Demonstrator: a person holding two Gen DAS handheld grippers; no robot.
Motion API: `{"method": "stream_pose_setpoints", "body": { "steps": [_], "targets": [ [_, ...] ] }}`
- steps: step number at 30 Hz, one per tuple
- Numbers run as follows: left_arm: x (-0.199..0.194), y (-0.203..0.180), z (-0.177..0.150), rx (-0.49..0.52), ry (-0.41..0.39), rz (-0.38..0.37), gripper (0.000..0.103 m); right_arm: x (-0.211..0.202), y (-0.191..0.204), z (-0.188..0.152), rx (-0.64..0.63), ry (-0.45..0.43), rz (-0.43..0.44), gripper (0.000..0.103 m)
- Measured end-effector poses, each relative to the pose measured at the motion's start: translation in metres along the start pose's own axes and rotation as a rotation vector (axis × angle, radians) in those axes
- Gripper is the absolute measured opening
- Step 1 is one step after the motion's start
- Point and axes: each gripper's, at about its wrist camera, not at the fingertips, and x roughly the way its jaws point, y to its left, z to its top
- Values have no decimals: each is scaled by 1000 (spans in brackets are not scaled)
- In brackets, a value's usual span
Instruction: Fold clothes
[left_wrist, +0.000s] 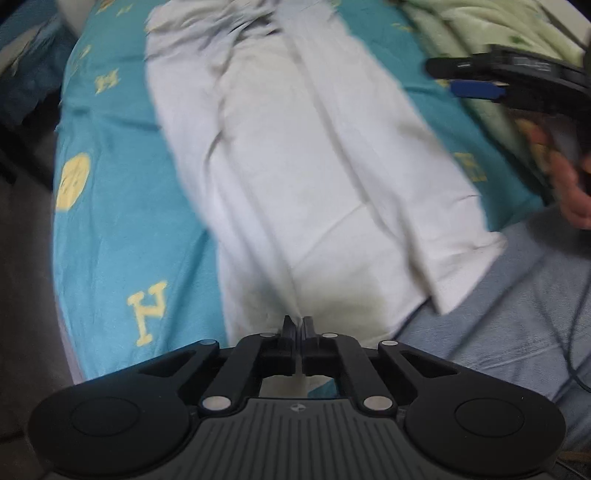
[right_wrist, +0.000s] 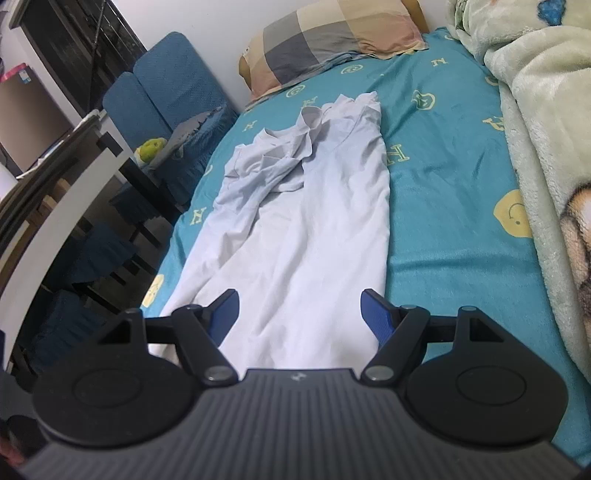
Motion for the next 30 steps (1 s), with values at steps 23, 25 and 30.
{"method": "stream_pose_setpoints", "body": {
  "steps": [23, 25, 30],
  "targets": [
    [2, 43, -25, -430, -146, -136, 79, 12, -4, -36, 52, 464, -107, 74],
    [12, 56, -21, -464, -119, -124, 79, 16, -3, -44, 76, 517, -89, 74],
    [30, 57, -13, -466, -61, -115, 79, 24, 4, -58, 103, 599, -59, 76]
  ]
}}
